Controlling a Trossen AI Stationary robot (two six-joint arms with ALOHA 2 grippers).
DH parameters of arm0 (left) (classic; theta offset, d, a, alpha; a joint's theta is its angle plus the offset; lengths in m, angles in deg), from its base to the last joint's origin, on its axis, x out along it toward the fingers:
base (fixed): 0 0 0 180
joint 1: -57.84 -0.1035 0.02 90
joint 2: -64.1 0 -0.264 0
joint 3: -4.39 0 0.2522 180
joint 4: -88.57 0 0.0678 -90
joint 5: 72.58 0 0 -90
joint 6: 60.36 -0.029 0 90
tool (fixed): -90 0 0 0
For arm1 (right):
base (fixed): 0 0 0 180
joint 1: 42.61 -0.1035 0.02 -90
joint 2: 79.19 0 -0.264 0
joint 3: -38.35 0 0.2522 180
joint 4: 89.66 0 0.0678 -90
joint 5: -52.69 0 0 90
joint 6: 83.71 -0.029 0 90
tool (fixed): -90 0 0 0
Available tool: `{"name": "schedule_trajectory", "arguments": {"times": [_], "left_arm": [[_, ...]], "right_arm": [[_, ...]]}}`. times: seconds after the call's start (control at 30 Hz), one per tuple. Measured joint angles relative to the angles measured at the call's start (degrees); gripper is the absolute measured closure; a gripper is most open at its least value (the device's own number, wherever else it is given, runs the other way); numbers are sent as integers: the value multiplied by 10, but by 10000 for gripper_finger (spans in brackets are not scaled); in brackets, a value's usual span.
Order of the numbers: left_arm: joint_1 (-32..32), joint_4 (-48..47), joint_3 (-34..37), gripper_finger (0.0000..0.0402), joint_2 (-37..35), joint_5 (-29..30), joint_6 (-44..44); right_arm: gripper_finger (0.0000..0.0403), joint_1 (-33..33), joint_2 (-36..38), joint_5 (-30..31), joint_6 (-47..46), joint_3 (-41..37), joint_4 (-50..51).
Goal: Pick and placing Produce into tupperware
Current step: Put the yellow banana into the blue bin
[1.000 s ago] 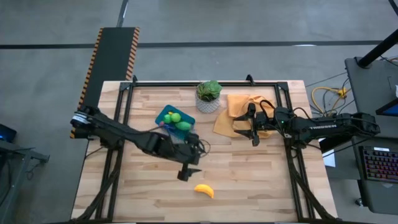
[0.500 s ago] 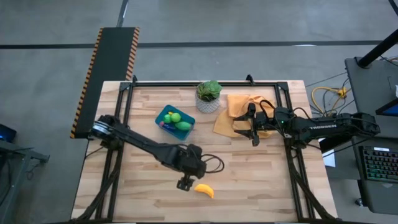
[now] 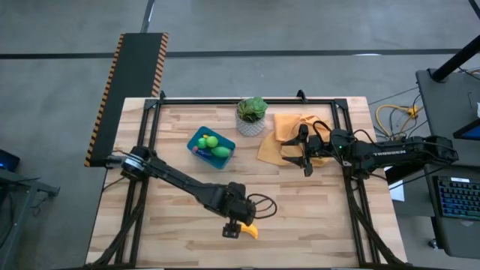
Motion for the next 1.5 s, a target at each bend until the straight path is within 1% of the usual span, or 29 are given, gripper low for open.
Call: {"name": "schedule_trajectory", "arguments": {"times": [0.23, 0.43, 0.6, 0.77, 1.03, 1.13, 1.3, 1.5], "left_arm": [[5, 0, -3, 62, 22, -39, 52], [9, 28, -1, 62, 25, -33, 85], [10, 31, 0, 62, 25, -31, 82], [13, 41, 9, 62, 25, -5, 82], [26, 58, 14, 62, 25, -4, 87], [31, 88, 15, 62, 38, -3, 90], [31, 70, 2, 62, 72, -6, 92], [30, 72, 0, 62, 83, -1, 111]], "right_arm": [[156, 0, 0, 0, 0, 0, 5], [156, 1, 0, 10, 3, 0, 8], [156, 1, 0, 10, 20, 0, 8], [156, 1, 0, 10, 25, 0, 8], [156, 1, 0, 10, 40, 0, 8], [156, 1, 0, 10, 46, 0, 7], [156, 1, 0, 14, 46, 0, 3], [156, 1, 0, 15, 46, 0, -5]]}}
